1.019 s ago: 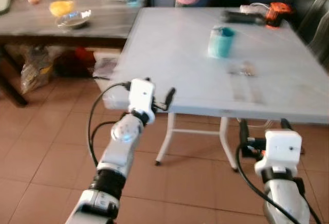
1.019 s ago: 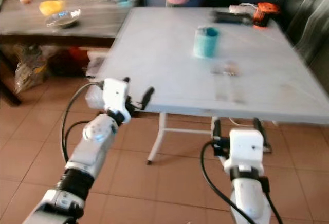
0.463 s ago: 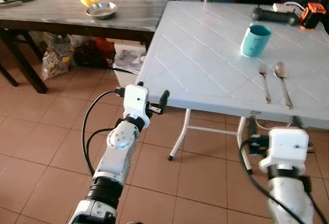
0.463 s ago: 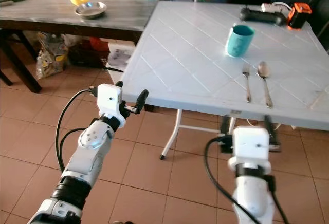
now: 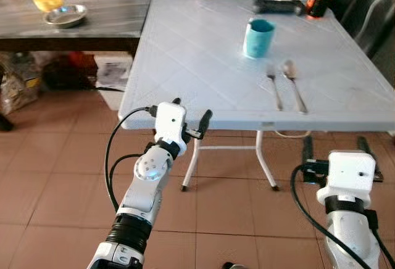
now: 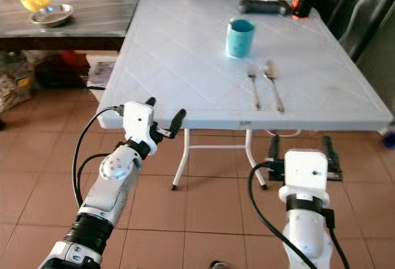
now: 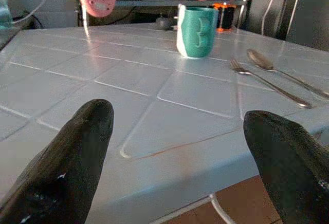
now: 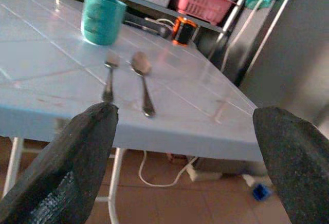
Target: Setting the table
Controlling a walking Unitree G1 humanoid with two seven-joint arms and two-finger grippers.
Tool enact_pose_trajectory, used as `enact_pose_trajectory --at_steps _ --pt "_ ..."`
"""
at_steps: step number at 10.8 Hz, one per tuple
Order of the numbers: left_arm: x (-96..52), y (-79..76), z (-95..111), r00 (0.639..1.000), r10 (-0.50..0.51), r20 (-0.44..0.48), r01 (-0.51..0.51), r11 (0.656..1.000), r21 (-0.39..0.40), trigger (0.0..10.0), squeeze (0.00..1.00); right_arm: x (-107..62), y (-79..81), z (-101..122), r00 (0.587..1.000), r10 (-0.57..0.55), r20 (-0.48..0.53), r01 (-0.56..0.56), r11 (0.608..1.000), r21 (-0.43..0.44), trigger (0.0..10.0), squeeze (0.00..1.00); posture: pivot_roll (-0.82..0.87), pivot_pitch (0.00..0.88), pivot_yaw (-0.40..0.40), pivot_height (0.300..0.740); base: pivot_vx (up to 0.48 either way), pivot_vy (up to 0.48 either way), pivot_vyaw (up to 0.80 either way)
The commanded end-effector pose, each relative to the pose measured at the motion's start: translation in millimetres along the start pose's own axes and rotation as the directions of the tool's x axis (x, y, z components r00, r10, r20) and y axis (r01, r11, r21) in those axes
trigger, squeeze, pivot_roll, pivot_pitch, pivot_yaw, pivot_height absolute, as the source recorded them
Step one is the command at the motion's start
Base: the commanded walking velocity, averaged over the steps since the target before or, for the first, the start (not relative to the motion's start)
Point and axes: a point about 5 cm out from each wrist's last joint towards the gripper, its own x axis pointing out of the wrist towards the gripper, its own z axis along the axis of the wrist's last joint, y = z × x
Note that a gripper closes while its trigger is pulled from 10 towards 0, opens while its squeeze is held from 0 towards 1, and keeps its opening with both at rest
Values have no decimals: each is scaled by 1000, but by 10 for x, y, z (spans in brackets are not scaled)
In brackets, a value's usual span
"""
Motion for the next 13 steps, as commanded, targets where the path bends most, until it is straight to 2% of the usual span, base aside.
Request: enact_pose_trajectory --at_steps 1,5,13 --pt "10 29 39 1000 -8 5 8 1000 -14 10000 0 6 -7 42 1000 2 19 -2 1000 -3 10000 0 17 118 34 740 0 0 0" --pt "8 12 85 999 -40 30 42 998 -46 10000 0 45 -1 63 999 11 35 -10 1000 -16 10000 0 22 114 26 740 0 0 0" --pt "-21 -70 43 993 -115 5 115 991 -62 10000 0 51 25 32 1000 6 29 -6 1000 -22 10000 0 23 112 39 740 304 0 0"
